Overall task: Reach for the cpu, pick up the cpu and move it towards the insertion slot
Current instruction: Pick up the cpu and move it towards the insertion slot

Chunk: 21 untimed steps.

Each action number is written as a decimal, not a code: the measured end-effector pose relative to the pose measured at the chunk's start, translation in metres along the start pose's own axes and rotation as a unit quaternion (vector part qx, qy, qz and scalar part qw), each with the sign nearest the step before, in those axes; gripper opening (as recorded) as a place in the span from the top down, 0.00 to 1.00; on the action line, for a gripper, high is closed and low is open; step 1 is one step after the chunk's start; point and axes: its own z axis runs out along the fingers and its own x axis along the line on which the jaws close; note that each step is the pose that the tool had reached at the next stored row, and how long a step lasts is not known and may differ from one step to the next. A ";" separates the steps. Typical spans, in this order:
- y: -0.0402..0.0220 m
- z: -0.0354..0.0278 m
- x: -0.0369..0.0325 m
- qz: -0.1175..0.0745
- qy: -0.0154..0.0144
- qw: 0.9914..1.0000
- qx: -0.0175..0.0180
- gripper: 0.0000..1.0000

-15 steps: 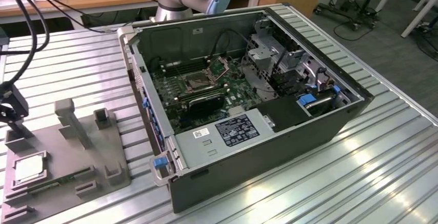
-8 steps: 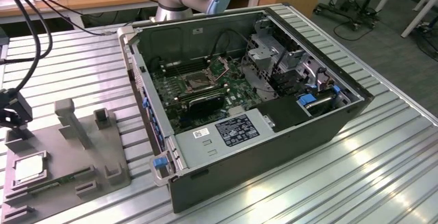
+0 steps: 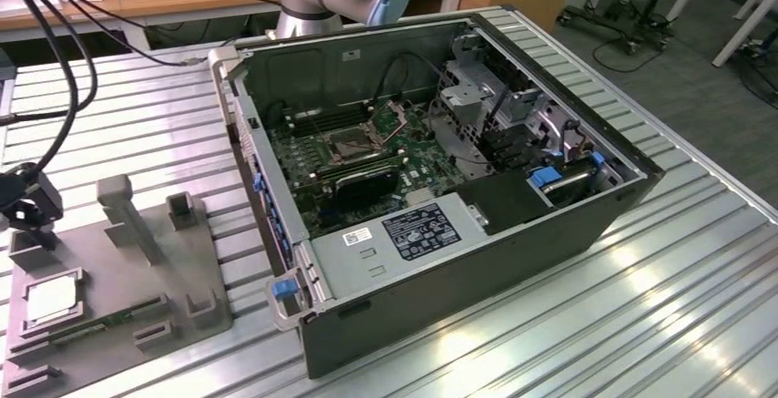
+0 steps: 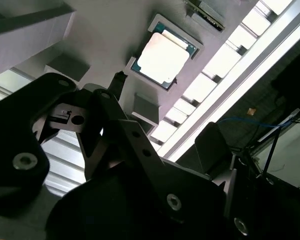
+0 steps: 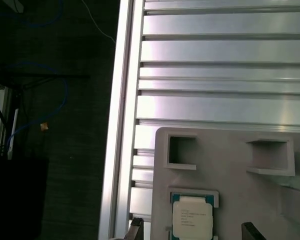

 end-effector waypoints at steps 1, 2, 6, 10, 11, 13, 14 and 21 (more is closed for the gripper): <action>-0.0001 0.0018 0.0000 0.000 0.000 1.000 0.000 0.17; -0.0003 0.0036 0.0000 0.000 0.000 1.000 0.000 0.17; -0.0009 0.0109 0.0001 0.000 0.000 1.000 0.000 0.17; -0.0017 0.0180 0.0001 0.000 0.000 1.000 0.000 0.17; -0.0019 0.0198 0.0001 0.000 0.000 1.000 0.000 0.17; -0.0023 0.0233 0.0001 0.000 0.001 1.000 0.000 0.17; -0.0026 0.0249 0.0001 0.000 0.002 1.000 0.000 0.17; -0.0058 0.0364 0.0003 0.020 0.000 1.000 0.000 0.17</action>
